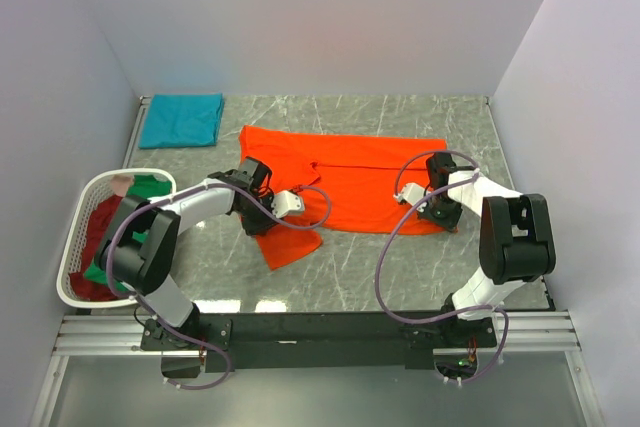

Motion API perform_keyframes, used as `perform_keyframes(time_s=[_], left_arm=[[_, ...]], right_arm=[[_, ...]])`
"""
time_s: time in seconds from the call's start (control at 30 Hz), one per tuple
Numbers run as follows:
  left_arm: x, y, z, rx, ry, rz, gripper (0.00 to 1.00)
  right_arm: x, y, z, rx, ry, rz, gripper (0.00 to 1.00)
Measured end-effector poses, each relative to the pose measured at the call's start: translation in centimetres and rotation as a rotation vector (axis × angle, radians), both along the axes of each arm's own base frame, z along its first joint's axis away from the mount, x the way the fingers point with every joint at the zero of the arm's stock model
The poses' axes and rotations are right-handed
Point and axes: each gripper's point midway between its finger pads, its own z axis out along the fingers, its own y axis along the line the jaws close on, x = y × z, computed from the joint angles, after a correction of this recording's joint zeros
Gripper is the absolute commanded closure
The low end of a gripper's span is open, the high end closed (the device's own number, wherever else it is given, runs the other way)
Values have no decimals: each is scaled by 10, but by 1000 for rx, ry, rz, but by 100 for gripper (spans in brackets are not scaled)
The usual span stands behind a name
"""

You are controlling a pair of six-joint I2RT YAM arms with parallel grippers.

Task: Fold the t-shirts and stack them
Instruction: Fold the tshirt

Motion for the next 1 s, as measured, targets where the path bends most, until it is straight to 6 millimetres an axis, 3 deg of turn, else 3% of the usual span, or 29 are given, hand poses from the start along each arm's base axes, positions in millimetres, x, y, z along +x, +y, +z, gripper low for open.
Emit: perform_keyframes(time_s=[0.03,0.13,0.17,0.43,0.73,0.87,1.0], left_arm=[[0,0,0,0,-1,-3,83],[0,-1,1,1,-2,-19,99],[-1,0,1,2,0,-21,99],[-30,5,7,14,133,-37,99],[-47,4,35,-34,211,-32,99],[-35,10,51,-67,225,20,99],[-7,11,71,-105,204,64,99]], right_arm=[[0,0,0,0,0,0,100],[0,0,0,1,0,-3,100],[-1,-1,0,3,2,-4,100],[-1,-11,5,33,10,-45,100],[-5,-16,21,74,21,-61,100],[0,-15,31,92,17,-65,100],[17,-16,46,101,-24,-63,100]])
